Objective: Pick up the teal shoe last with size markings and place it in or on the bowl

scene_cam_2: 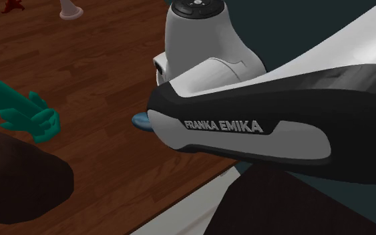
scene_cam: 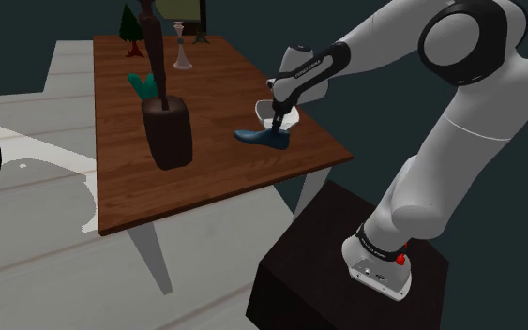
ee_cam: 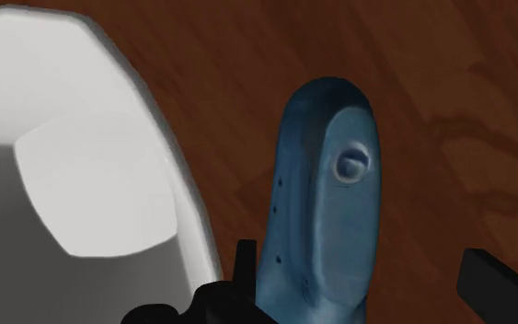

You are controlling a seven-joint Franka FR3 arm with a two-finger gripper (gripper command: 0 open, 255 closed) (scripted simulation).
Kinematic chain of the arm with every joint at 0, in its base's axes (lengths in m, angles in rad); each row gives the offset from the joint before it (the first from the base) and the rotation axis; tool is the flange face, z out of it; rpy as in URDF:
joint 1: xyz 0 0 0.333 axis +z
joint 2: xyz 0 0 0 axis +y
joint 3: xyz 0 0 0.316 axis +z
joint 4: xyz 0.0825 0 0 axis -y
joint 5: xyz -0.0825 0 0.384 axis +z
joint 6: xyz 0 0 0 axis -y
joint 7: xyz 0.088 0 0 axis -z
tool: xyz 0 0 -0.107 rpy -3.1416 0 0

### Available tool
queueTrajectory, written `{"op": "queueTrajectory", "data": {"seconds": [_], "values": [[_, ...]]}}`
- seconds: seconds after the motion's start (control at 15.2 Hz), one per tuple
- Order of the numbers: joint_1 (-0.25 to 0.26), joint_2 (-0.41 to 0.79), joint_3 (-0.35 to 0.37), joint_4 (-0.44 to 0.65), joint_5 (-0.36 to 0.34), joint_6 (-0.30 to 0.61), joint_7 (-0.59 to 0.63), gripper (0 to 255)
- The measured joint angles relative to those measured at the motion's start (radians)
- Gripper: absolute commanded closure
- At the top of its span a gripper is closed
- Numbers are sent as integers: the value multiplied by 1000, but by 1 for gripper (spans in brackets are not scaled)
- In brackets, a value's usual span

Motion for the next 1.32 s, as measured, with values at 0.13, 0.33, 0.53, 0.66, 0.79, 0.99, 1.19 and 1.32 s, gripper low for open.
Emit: {"op": "queueTrajectory", "data": {"seconds": [0.13,0.33,0.53,0.66,0.79,0.99,1.19,1.32], "values": [[-3,32,2,6,22,23,-19,0],[-6,69,7,2,48,61,-38,0],[-7,77,8,2,54,69,-42,0],[-7,78,9,2,54,70,-43,0],[-7,78,9,2,55,70,-43,255],[-7,77,8,2,54,70,-43,255],[-7,77,8,2,54,70,-43,255],[-7,77,8,2,54,70,-43,255]]}}
